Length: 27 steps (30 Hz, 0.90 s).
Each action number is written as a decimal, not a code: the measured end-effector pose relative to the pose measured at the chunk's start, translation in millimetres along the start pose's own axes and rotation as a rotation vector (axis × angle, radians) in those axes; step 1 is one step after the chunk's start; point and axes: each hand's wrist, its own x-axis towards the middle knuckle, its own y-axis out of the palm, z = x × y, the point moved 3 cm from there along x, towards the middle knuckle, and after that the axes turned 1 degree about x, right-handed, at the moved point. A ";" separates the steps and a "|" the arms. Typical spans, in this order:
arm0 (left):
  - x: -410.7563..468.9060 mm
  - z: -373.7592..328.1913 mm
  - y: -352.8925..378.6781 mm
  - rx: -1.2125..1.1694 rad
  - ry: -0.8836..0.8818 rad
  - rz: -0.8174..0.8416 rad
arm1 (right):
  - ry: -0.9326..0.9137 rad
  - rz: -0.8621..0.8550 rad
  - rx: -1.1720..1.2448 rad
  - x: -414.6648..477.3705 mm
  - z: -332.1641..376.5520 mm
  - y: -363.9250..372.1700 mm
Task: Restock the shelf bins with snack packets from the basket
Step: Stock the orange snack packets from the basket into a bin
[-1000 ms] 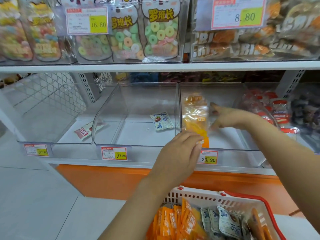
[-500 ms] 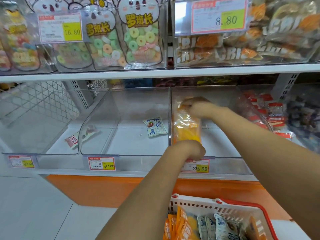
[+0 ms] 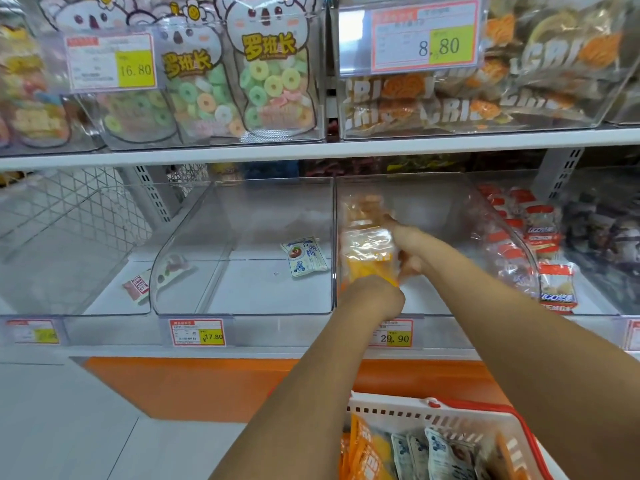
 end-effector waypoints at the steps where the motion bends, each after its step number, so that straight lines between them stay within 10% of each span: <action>1: 0.4 -0.4 0.6 0.039 -0.007 0.016 | 0.018 0.053 0.079 3.6 -2.4 3.9; 12: 16.6 -4.4 -0.4 0.098 -0.112 0.011 | -0.127 0.152 0.504 17.8 -7.5 -1.8; 20: 29.1 -0.5 6.7 0.222 0.007 0.090 | -0.451 -0.261 -0.311 21.4 29.5 -5.2; 27: 31.6 -1.4 9.0 0.253 0.013 0.104 | -0.361 -0.138 -0.121 27.7 29.4 -9.0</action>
